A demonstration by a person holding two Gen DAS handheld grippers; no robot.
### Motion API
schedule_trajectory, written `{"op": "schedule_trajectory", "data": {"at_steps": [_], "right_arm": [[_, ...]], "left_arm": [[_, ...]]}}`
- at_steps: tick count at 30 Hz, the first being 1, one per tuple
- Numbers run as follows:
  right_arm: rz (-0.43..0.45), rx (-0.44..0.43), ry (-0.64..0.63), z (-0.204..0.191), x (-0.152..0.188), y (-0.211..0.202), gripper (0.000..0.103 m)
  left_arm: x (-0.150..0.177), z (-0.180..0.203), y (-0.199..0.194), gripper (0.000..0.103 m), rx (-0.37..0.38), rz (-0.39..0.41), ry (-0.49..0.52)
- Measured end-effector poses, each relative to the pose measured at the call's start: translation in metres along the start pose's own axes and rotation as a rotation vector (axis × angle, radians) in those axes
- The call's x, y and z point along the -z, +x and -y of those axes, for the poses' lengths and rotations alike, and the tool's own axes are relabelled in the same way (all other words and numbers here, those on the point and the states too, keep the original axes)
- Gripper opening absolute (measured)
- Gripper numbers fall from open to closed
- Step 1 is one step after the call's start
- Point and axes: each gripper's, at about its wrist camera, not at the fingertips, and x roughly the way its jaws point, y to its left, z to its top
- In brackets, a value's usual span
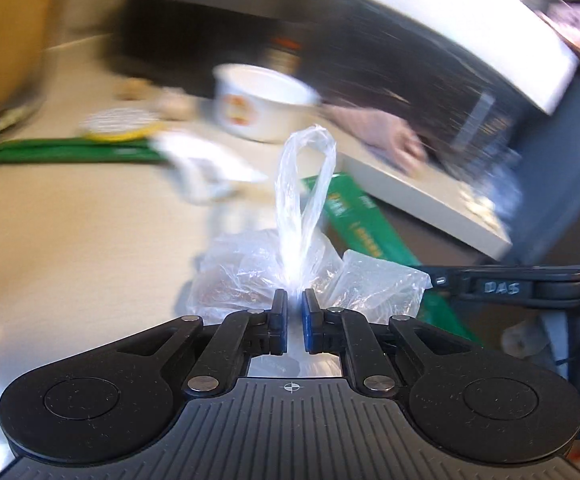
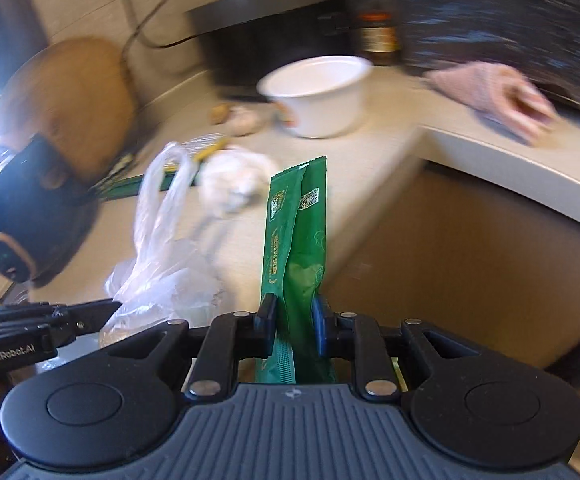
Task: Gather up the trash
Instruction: 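Carry bag and green packets to the green bin and open both tools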
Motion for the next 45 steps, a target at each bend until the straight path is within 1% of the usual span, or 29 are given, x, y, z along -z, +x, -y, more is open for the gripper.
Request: {"op": "schedule_trajectory", "data": {"at_steps": [2,6,9,12,16,19,21,23,24,27,32,34,36,39,42,45], "right_arm": [[0.000,0.029,0.046,0.021,0.009,-0.007,0.019],[-0.026,0.106,0.147,0.067,0.029,-0.014,0.019],[-0.072,0.145,0.222,0.096,0.050,-0.010,0.019],[-0.133,0.171,0.300,0.125,0.073,-0.002,0.019],[-0.216,0.168,0.420,0.158,0.103,0.014,0.019],[-0.272,0.148,0.499,0.177,0.122,0.033,0.019],[-0.299,0.136,0.537,0.188,0.131,0.050,0.019],[-0.323,0.128,0.552,0.196,0.138,0.067,0.021],[-0.336,0.138,0.559,0.201,0.141,0.073,0.022],[-0.362,0.147,0.561,0.204,0.147,0.086,0.023],[-0.386,0.164,0.553,0.206,0.156,0.085,0.023],[-0.386,0.172,0.550,0.209,0.153,0.084,0.024],[-0.377,0.180,0.533,0.208,0.150,0.079,0.026],[-0.361,0.202,0.474,0.199,0.144,0.073,0.032],[-0.346,0.217,0.376,0.188,0.131,0.068,0.032],[-0.305,0.229,0.268,0.175,0.115,0.060,0.032]], "left_arm": [[-0.001,0.023,0.017,0.011,0.042,-0.036,0.037],[0.004,0.065,0.056,0.011,0.094,-0.126,0.110],[0.017,0.089,0.085,0.011,0.127,-0.211,0.131],[0.031,0.100,0.115,0.010,0.154,-0.299,0.131],[0.050,0.104,0.155,0.010,0.147,-0.396,0.109],[0.065,0.096,0.186,0.009,0.123,-0.454,0.055],[0.073,0.089,0.205,0.009,0.089,-0.481,0.017],[0.078,0.082,0.216,0.009,0.062,-0.497,-0.016],[0.080,0.079,0.220,0.009,0.055,-0.508,-0.035],[0.084,0.073,0.225,0.009,0.051,-0.530,-0.058],[0.093,0.064,0.224,0.012,0.046,-0.556,-0.087],[0.094,0.062,0.221,0.015,0.035,-0.555,-0.101],[0.093,0.060,0.219,0.016,0.021,-0.544,-0.108],[0.088,0.057,0.215,0.016,0.017,-0.519,-0.133],[0.077,0.058,0.211,0.016,0.022,-0.488,-0.159],[0.061,0.065,0.200,0.016,0.059,-0.439,-0.155]]}}
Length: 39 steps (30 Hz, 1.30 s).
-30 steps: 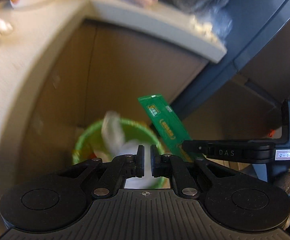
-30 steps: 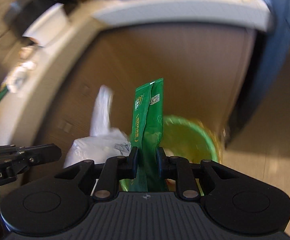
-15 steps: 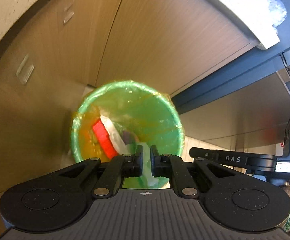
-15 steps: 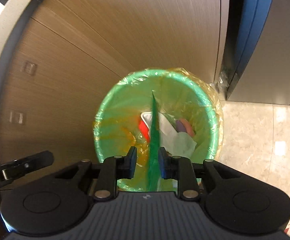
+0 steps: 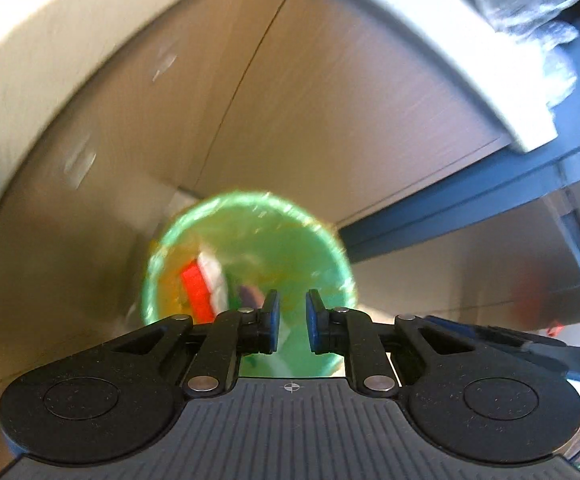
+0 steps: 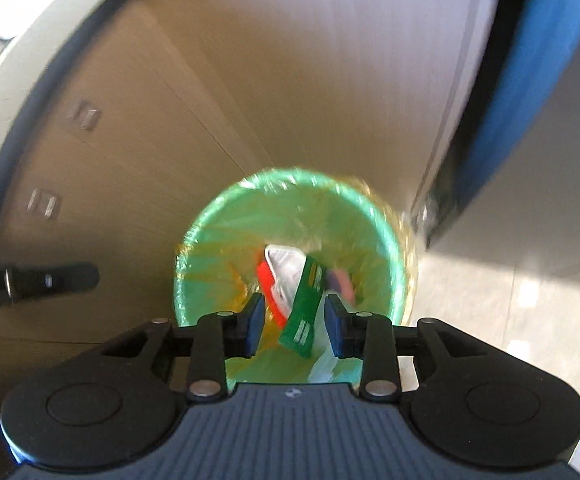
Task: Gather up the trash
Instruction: 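Carry bag and green packets to the green bin and open both tools, then move the left tool toward the silver scrubber while the right tool approaches the white glove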
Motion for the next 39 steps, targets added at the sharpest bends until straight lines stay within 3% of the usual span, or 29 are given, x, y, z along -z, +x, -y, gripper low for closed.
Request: {"op": "schedule_trajectory", "data": {"at_steps": [3,6,9,14,18,21,27,33,39], "right_arm": [[0.080,0.030,-0.112,-0.016,-0.011,-0.019,0.039],[0.176,0.054,-0.211,-0.032,-0.029,-0.038,0.055],[0.230,-0.004,-0.254,-0.043,-0.053,-0.056,0.056],[0.360,-0.061,-0.342,-0.082,-0.089,-0.085,0.069],[0.420,-0.061,-0.371,-0.124,-0.105,-0.102,0.076],[0.460,-0.032,-0.348,-0.159,-0.114,-0.115,0.080],[0.464,-0.039,-0.403,-0.220,-0.138,-0.123,0.083],[0.394,-0.082,-0.494,-0.264,-0.149,-0.101,0.083],[0.346,-0.129,-0.566,-0.289,-0.139,-0.077,0.083]], "left_arm": [[-0.008,0.014,-0.021,0.016,0.042,0.057,0.029],[-0.014,0.027,-0.048,0.016,0.053,0.137,0.041],[-0.019,0.033,-0.082,0.016,0.038,0.246,0.001],[-0.023,0.016,-0.152,0.016,-0.044,0.483,-0.047],[-0.044,-0.027,-0.201,0.016,-0.114,0.608,-0.093],[-0.061,-0.070,-0.223,0.016,-0.179,0.620,-0.175],[-0.070,-0.148,-0.238,0.016,-0.206,0.631,-0.273],[-0.058,-0.189,-0.247,0.016,-0.296,0.668,-0.315],[-0.063,-0.219,-0.250,0.016,-0.307,0.676,-0.373]]}}
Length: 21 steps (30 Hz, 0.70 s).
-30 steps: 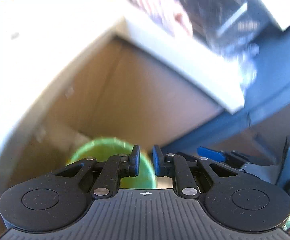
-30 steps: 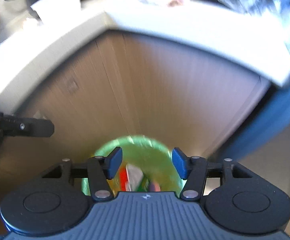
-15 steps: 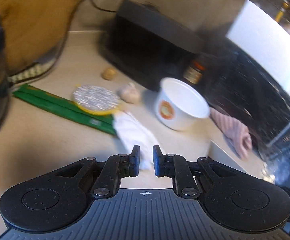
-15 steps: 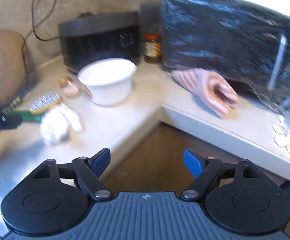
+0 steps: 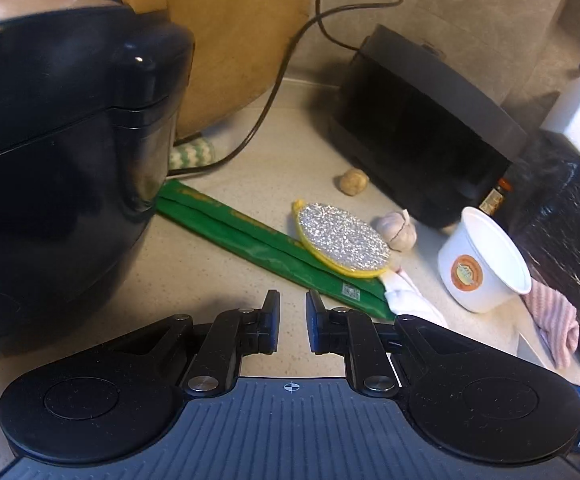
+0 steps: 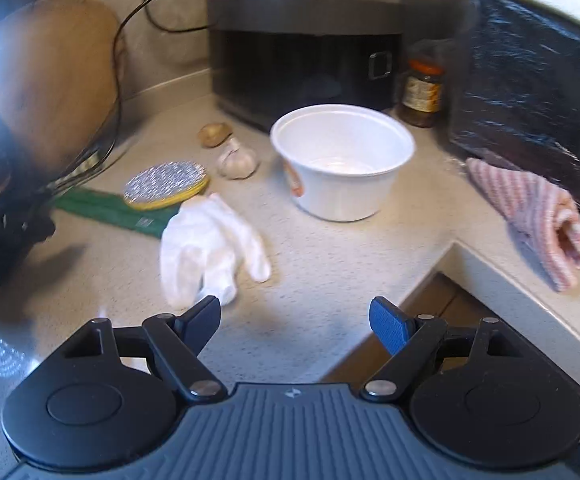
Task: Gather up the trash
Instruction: 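Move the left tool toward the silver scrubber while the right tool approaches the white glove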
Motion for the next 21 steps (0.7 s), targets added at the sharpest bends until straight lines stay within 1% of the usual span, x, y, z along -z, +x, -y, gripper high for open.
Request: {"op": "schedule_trajectory", "data": {"at_steps": [1,2,4,6,8,10,12,14,16,18,21], "right_arm": [[-0.001,-0.010,-0.010,-0.002,-0.001,0.003,0.083],[-0.002,-0.019,-0.014,-0.004,-0.002,0.005,0.083],[0.001,-0.032,-0.012,-0.004,-0.003,0.007,0.083],[0.007,-0.034,-0.009,-0.002,-0.003,0.008,0.083],[0.010,-0.029,-0.006,0.002,-0.003,0.009,0.082],[0.006,-0.030,0.002,0.008,-0.003,0.011,0.078],[0.006,-0.044,0.017,0.014,-0.005,0.012,0.077],[0.007,-0.067,0.037,0.018,-0.009,0.014,0.077],[0.004,-0.098,0.057,0.020,-0.015,0.019,0.077],[0.005,-0.132,0.067,0.017,-0.022,0.026,0.077],[0.007,-0.167,0.066,0.009,-0.032,0.038,0.077]], "left_arm": [[-0.003,0.003,0.006,0.016,0.027,-0.028,-0.002],[-0.005,0.008,0.014,0.016,0.066,-0.075,-0.006],[-0.008,0.020,0.032,0.016,0.159,-0.165,-0.033],[-0.008,0.034,0.046,0.016,0.231,-0.211,-0.065],[-0.009,0.048,0.058,0.016,0.253,-0.223,-0.076],[-0.011,0.059,0.063,0.016,0.225,-0.197,-0.070],[-0.019,0.066,0.059,0.016,0.190,-0.129,-0.036],[-0.030,0.067,0.059,0.016,0.125,-0.068,0.003],[-0.043,0.063,0.062,0.016,0.055,-0.020,0.006],[-0.056,0.059,0.072,0.016,0.010,0.007,-0.006],[-0.074,0.055,0.097,0.016,-0.044,0.006,0.015]]}}
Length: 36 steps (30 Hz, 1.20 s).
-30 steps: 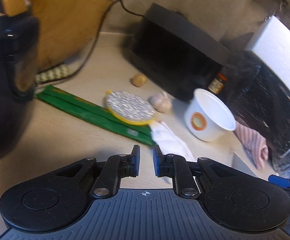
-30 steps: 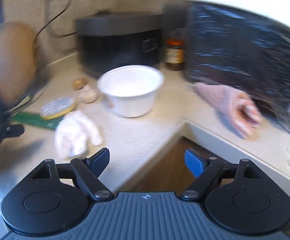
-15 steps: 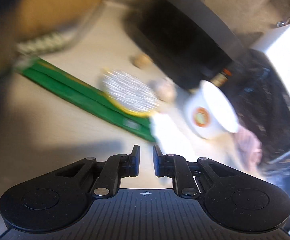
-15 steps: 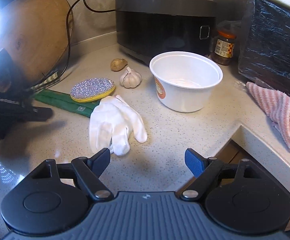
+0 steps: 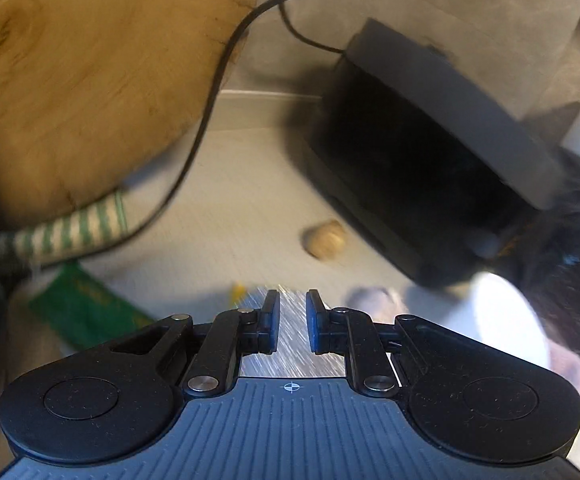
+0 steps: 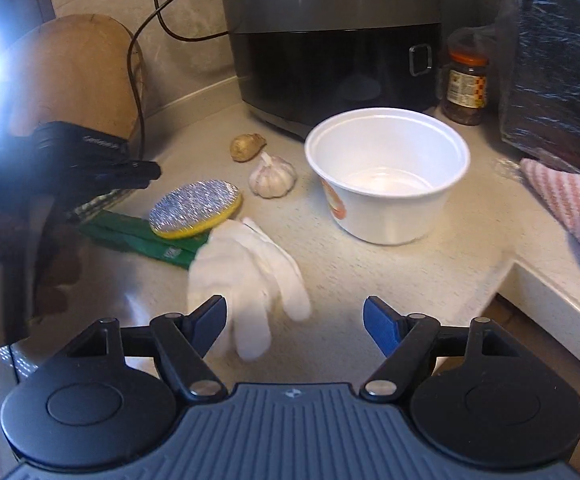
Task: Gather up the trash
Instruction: 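Move the left tool toward the silver scrubber while the right tool approaches the white glove, then grasp the silver scrubber pad with the left tool while the right tool grasps the white glove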
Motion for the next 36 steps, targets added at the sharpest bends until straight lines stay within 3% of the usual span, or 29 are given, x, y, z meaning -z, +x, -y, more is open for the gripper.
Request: {"op": "schedule_trajectory", "data": {"at_steps": [6,9,13,18,21,25,29,31,33,36], "right_arm": [[-0.026,-0.058,0.030,-0.006,-0.020,0.036,0.071],[-0.089,-0.085,0.056,-0.004,-0.028,0.064,0.048],[-0.155,-0.138,0.103,-0.003,-0.023,0.085,0.031],[-0.195,-0.216,0.058,-0.016,-0.007,0.074,0.030],[-0.150,-0.217,0.002,-0.024,-0.009,0.056,0.030],[-0.043,-0.164,-0.023,-0.032,-0.032,0.047,0.030],[-0.007,-0.137,-0.005,-0.041,-0.062,0.071,0.030],[-0.031,-0.127,-0.007,-0.046,-0.073,0.095,0.030],[-0.078,-0.115,-0.009,-0.048,-0.070,0.114,0.021],[-0.109,-0.112,-0.029,-0.051,-0.060,0.123,0.019]], "left_arm": [[0.002,-0.009,0.038,0.016,-0.005,-0.090,0.121],[0.017,-0.006,0.031,0.016,0.010,-0.096,0.197],[0.034,-0.010,0.008,0.016,0.056,-0.102,0.210],[0.048,-0.015,-0.018,0.016,0.111,-0.136,0.232],[0.057,-0.018,-0.034,0.016,0.130,-0.178,0.233],[0.048,-0.024,-0.054,0.017,0.163,-0.124,0.154],[0.030,-0.041,-0.051,0.017,0.175,-0.071,-0.050],[0.022,-0.049,-0.043,0.018,0.127,-0.062,-0.138],[0.019,-0.045,-0.038,0.018,0.047,-0.025,-0.111],[0.018,-0.040,-0.032,0.020,0.006,0.002,-0.121]]}}
